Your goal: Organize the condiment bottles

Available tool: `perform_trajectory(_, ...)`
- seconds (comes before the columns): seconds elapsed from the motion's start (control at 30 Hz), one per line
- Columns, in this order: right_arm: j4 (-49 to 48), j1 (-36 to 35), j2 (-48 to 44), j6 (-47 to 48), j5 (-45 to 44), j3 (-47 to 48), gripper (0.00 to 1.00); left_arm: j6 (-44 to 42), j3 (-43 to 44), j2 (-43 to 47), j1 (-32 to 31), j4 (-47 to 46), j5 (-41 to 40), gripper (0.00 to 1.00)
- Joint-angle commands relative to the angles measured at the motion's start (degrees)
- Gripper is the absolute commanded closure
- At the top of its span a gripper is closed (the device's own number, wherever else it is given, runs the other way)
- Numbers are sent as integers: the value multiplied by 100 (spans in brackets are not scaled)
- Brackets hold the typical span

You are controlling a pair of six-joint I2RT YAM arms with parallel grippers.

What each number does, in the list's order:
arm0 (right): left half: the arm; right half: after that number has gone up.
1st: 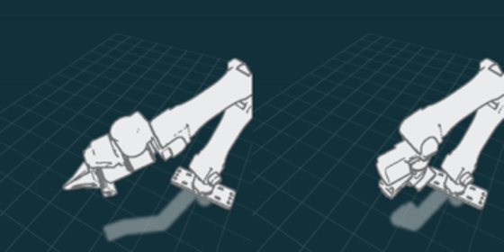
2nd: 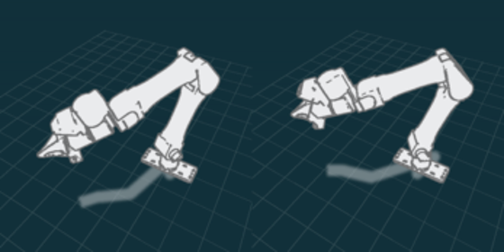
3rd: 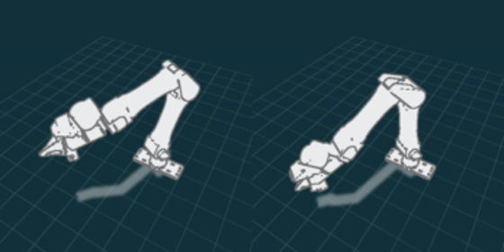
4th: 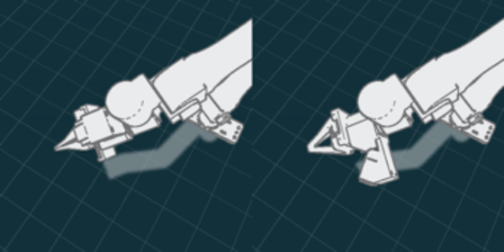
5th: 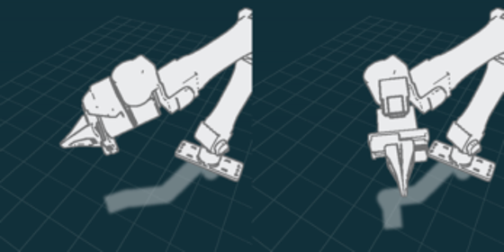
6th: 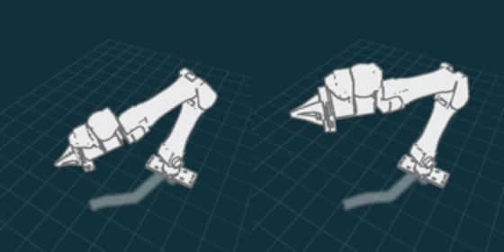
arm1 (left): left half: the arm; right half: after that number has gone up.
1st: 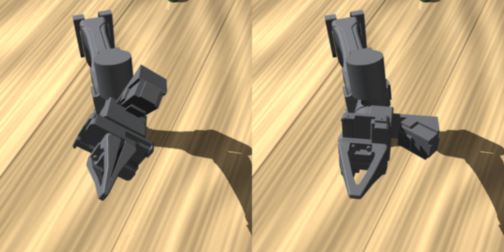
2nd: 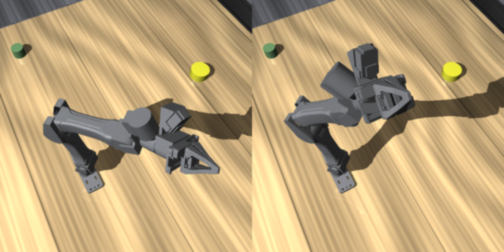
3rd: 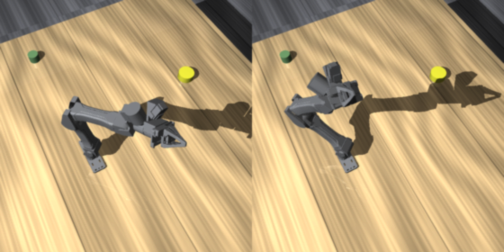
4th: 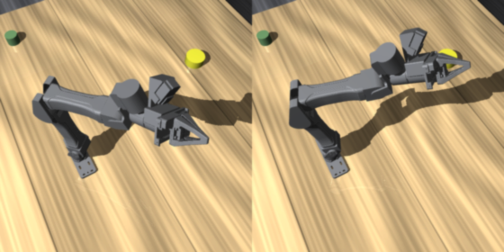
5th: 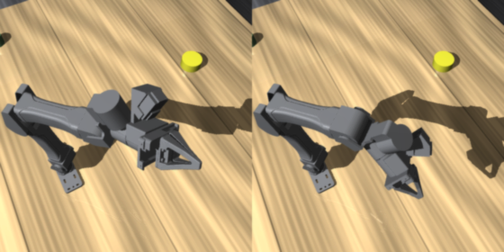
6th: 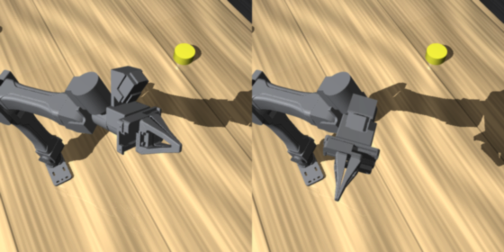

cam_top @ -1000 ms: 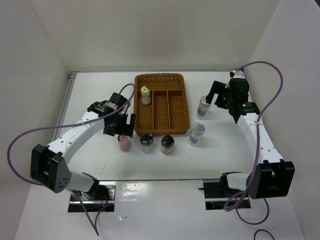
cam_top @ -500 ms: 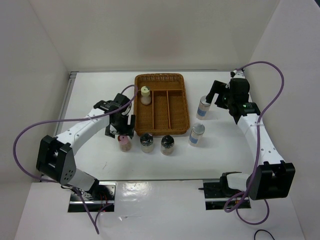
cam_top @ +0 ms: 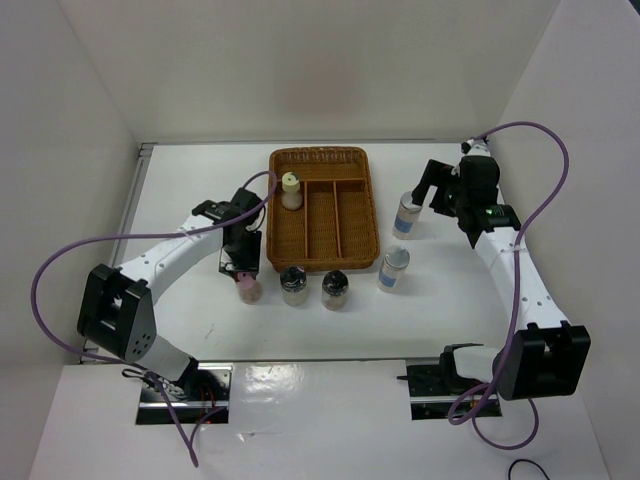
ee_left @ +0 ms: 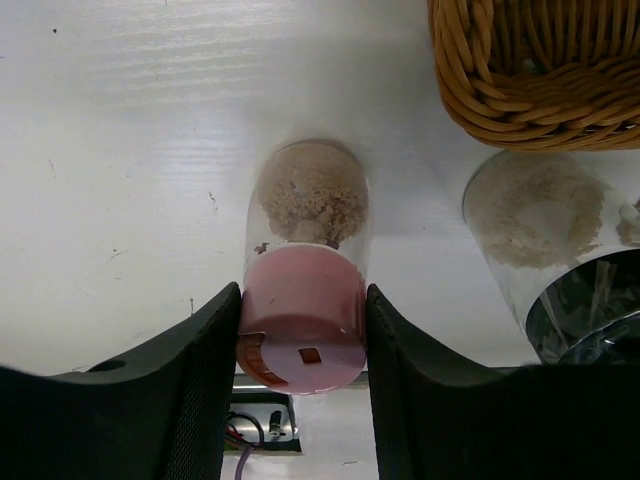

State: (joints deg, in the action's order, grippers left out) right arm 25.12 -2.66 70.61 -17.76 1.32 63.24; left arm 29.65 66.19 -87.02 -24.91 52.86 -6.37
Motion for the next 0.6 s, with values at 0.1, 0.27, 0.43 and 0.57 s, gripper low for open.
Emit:
perform_trajectory(0.1,-324,-42,-3,-26,26,-5,1,85,279,-52,-14,356,-355,59)
perform_trajectory(0.27,-377,-42,128,-26,26,-5,1,85,1192,63,-14,917,-795,60)
perform_trajectory(0.43,-377,-42,190,-26,-27,48,1,-134,2615,-305,-14,1173,-1006,60)
perform_trajectory(0.57,-490,-42,321,-26,-27,100,1,-442,3880,-832,-14,991,-1059,60)
